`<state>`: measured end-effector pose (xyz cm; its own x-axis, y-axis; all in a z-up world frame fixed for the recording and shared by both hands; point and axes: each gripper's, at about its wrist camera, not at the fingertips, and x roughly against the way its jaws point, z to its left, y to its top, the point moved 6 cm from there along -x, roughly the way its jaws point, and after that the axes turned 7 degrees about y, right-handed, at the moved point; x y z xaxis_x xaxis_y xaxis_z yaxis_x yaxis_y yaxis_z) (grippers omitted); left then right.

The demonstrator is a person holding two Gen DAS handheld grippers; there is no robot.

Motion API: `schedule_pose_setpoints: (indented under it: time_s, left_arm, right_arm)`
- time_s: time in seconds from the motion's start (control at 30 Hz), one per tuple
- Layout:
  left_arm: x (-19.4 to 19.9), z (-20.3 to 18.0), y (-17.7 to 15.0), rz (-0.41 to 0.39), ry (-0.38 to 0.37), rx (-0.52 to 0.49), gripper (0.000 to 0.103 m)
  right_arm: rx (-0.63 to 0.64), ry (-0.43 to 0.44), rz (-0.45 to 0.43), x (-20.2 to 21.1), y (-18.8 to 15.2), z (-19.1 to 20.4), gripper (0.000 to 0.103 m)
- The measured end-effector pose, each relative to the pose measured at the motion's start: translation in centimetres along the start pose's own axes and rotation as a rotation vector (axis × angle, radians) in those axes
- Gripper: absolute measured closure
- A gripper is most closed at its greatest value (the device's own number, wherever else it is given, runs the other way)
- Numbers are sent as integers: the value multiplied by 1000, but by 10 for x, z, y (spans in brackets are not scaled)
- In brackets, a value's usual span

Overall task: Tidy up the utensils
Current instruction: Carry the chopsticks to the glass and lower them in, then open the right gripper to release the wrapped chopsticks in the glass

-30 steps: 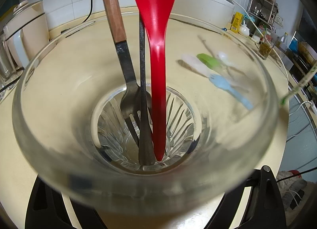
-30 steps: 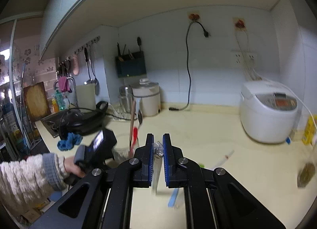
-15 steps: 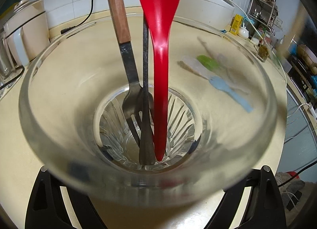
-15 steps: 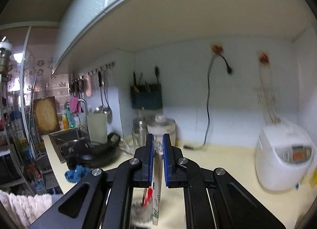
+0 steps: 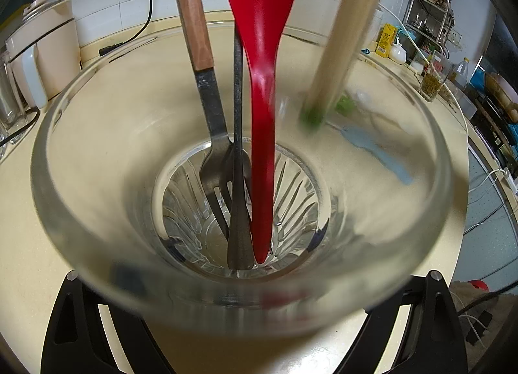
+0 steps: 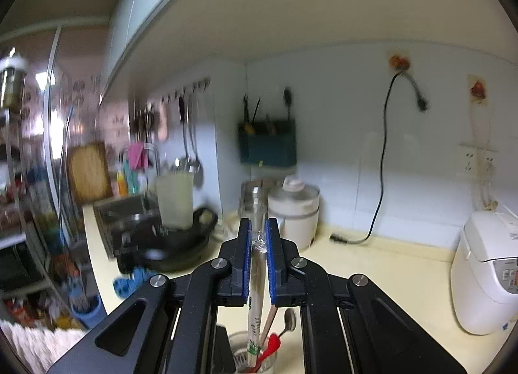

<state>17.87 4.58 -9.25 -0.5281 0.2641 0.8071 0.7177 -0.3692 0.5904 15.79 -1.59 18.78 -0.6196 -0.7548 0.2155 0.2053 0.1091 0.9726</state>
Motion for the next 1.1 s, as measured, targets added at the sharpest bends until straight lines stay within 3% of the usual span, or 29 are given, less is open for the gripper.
schedule_pose_setpoints:
  time_s: [0.13,0.23,0.37,0.57,0.73,0.97,1.1]
  left_arm:
    - [0,0,1,0,-2,1,11]
    - [0,0,1,1,4,-3,11]
    - [0,0,1,1,5,-4,11]
    - [0,0,1,1,4,-3,11]
    - [1,-1,0,2,11,-8,11]
    - [1,-3,-1,4,18,-14,11]
    - [0,-5,1,4,17,-13,11]
  right_arm:
    - [16,19,112,-28,-22,8,91]
    - [21,1,132,-37,-30,10,82]
    - [-4,-23,115,-36,-30,8,74]
    - [-37,-84,48,-5,-28,-8,73]
    - [-102,-122,8,32,-47,-25,73]
    - [-285,-255,61,87,-121,-76,73]
    - [-434,-391,152,121,-195,-114,73]
